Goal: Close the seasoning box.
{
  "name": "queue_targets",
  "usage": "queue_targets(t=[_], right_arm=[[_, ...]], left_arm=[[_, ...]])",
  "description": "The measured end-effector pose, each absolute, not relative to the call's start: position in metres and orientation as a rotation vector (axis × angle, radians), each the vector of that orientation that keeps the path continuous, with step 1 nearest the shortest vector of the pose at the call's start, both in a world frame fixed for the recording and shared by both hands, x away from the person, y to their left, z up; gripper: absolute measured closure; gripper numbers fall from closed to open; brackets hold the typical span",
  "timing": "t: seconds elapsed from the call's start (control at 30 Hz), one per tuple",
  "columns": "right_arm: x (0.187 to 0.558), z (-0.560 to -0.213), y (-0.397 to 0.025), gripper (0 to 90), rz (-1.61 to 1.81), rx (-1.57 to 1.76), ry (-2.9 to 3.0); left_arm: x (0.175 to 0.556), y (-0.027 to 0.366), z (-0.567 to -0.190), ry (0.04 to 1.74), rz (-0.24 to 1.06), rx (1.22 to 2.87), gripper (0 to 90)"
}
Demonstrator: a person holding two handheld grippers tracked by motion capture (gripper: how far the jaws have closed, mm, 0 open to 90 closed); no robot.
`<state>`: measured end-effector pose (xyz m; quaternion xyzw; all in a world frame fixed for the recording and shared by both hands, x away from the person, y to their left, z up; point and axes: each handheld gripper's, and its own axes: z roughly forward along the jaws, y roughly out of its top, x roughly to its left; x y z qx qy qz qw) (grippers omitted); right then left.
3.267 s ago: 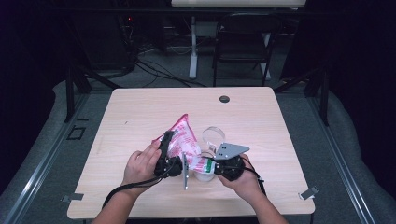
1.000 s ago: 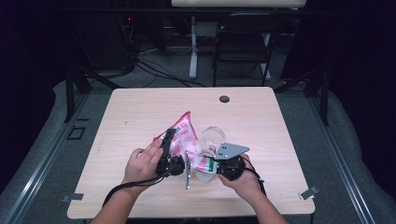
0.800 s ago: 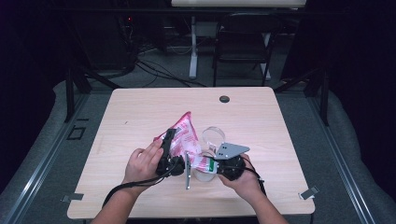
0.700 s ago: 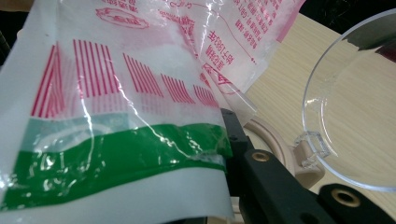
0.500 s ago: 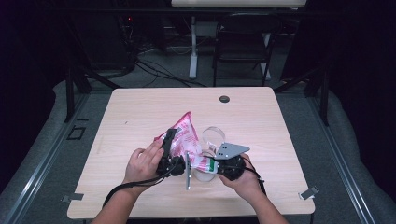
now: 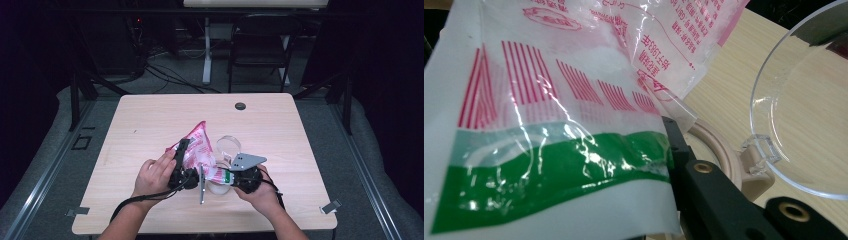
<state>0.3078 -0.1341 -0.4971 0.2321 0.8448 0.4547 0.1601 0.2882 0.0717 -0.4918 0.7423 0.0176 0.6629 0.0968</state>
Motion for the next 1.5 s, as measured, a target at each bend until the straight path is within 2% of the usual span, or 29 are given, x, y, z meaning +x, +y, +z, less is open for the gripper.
queue_targets(t=[1.5], right_arm=[[0.3107,-0.4993,-0.1343,90.0,1.302,0.706,2.446]], left_arm=[[0.2861,0.0683,-0.4944,0.009,1.977,2.192,63.0]])
